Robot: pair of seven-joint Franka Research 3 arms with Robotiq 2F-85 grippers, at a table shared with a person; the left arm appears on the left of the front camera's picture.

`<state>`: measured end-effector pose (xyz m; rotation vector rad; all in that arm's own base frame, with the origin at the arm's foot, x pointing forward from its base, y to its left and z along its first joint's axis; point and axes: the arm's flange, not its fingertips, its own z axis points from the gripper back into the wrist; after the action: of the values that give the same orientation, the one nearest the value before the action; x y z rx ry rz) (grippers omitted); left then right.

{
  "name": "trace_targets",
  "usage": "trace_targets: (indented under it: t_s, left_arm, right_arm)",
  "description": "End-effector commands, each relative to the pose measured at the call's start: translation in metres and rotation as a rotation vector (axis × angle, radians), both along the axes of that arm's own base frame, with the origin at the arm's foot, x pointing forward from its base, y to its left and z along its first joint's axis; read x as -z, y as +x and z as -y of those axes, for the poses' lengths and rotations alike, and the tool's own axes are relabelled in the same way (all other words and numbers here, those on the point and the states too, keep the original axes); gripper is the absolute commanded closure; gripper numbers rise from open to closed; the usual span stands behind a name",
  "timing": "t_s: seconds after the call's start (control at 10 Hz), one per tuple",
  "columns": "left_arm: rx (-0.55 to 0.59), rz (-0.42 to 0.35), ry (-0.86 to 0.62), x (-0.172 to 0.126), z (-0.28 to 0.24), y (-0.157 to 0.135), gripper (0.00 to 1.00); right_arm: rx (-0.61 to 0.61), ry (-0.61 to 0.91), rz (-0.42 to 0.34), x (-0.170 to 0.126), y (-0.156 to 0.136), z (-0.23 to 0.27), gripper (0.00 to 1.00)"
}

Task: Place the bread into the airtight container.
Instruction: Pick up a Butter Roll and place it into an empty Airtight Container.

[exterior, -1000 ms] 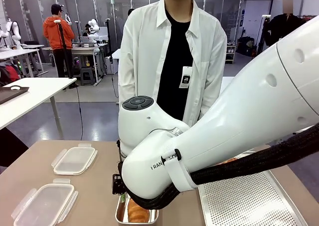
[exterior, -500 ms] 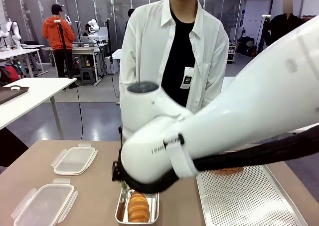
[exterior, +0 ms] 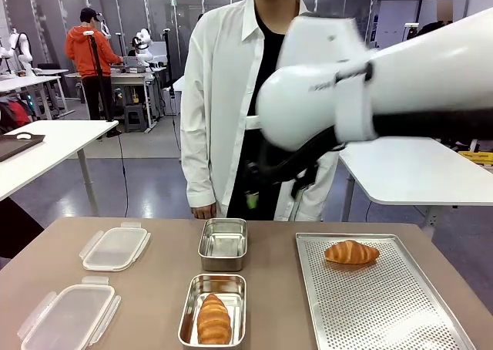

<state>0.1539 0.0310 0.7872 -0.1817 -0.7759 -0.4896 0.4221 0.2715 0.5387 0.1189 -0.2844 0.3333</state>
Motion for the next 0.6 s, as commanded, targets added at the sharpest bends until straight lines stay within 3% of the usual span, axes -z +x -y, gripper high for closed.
trace_targets:
  t_s: [0.0,0.2,0.5]
  left_arm:
    - [0.010,0.002,0.007,0.000,0.001,-0.001,0.00]
    - [0.010,0.002,0.007,0.000,0.001,-0.001,0.00]
    - [0.010,0.002,0.007,0.000,0.001,-0.001,0.00]
  right_arm:
    - [-0.073,-0.016,-0.035,-0.008,0.022,0.058,0.00]
    - [-0.052,0.051,-0.041,-0.011,0.038,0.123,0.00]
    - [-0.084,0.018,-0.043,0.005,0.047,0.196,0.00]
